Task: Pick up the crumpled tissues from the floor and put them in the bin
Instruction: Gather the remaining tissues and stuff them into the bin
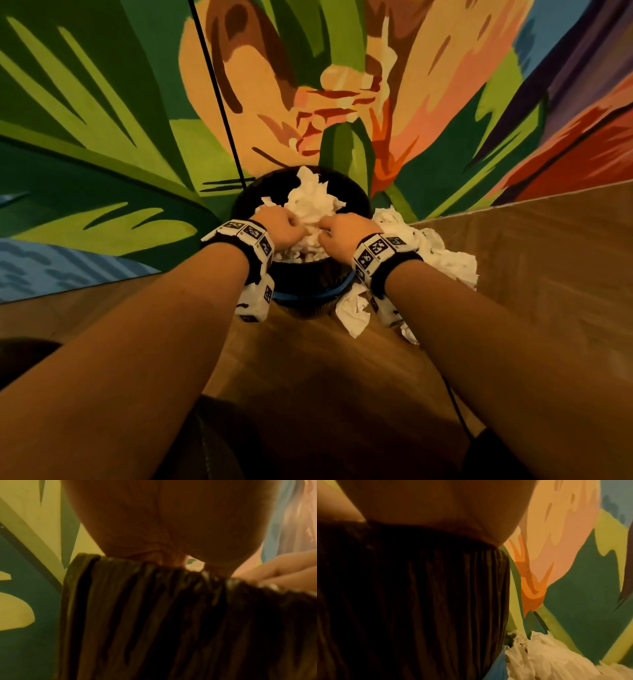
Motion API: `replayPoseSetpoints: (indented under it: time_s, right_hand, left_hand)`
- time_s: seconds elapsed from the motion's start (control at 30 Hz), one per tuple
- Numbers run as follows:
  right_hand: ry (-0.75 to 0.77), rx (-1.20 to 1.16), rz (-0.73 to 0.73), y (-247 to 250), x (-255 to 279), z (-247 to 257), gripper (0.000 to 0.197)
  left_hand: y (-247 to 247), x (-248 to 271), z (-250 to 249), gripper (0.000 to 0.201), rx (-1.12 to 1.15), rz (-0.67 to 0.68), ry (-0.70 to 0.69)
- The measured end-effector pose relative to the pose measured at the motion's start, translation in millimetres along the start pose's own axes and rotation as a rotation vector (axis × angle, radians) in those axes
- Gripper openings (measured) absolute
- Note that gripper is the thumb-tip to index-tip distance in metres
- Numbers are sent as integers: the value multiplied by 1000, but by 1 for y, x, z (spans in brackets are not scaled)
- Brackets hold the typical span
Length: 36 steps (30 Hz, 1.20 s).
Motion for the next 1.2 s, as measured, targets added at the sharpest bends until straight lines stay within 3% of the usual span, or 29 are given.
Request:
replayPoseSetpoints:
  time_s: [0.13,0.3,0.47,0.57,0.7,0.83,0.97,1.1,1.2]
  right_hand:
    - [-56,-120,-31,3,-7,-2,44]
    - [-96,-193,-122,5,-16,-4,74]
    - [-149,32,39,3,-22,-5,42]
    - [-136,39,-39,4,-21,-5,39]
    - [-55,107,63,-1,-23,-4,32]
    - [-64,87,18,0,-22,-6,24]
    - [-32,121,108,0,-24,-5,25]
    - [-48,115,-19,2,-24,-4,18]
    - [-20,81,-74,1,-19,-7,26]
  left_hand:
    - [0,1,-2,39,-21,30,10]
    - [13,-1,-7,54,-44,-51,-32]
    - [14,-2,-2,27,-230,51,58]
    - [10,-5,3,31,-249,87,90]
    - [4,-6,0,27,-323,137,89]
    - [-2,-6,0,26,-400,200,87]
    - [-8,-4,0,20,-437,211,69]
    - [-6,2,0,22,-368,190,52]
    - [2,5,0,30,-282,165,53]
Point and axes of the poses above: each hand's wrist, its own x-axis away from the middle knuckle, its own y-axis out of the back of the hand, z = x × y, the point moved 4 cm from there along -x, towards the middle knuckle, and after that the axes turned 2 degrees about -y, right-handed, at the moved point
